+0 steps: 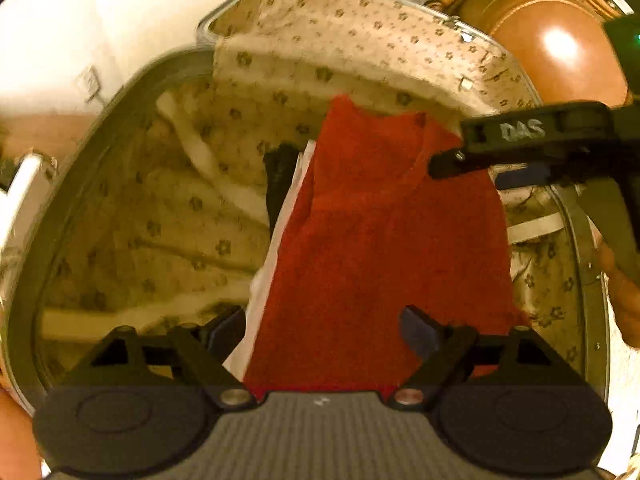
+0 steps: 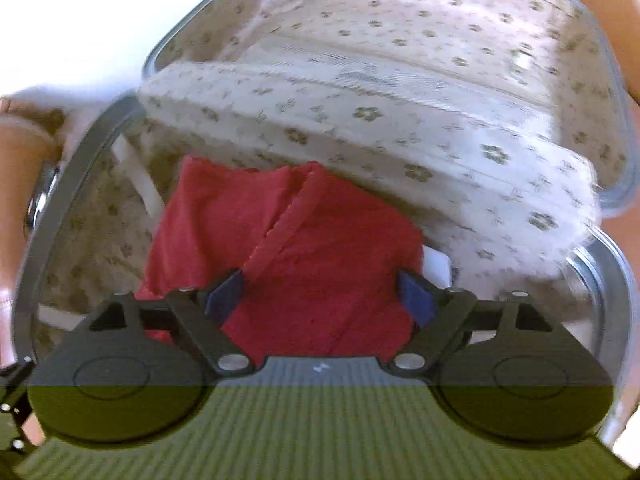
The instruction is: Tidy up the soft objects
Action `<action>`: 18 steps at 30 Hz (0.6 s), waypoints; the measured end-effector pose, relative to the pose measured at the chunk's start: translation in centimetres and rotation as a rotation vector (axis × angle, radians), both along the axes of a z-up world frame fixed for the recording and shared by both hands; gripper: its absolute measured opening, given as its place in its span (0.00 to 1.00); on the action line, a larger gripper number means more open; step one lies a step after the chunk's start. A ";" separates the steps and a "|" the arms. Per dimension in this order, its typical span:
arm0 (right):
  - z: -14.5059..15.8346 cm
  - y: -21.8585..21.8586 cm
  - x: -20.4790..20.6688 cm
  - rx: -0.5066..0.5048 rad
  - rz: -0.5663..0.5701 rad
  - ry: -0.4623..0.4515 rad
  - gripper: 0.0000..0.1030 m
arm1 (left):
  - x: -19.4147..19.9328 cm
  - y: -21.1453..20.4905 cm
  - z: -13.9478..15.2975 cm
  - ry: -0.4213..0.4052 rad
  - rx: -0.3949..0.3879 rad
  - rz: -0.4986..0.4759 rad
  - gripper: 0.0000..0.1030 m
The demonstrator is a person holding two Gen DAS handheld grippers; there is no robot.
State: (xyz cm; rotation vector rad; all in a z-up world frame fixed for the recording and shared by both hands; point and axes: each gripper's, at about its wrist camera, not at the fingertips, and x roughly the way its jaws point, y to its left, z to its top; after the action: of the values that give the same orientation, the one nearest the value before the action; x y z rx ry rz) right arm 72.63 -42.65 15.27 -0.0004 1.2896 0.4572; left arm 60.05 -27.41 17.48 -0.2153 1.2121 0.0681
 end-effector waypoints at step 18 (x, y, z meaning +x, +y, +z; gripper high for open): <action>6.2 -3.5 -0.9 -0.098 -0.369 -0.016 0.89 | 9.1 -0.6 5.3 0.004 0.068 -0.079 0.93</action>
State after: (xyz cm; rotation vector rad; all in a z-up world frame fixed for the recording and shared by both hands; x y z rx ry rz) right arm 71.74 -46.17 21.51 0.1492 1.2617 0.0770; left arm 69.11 -28.01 22.76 -0.1078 1.2192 0.0408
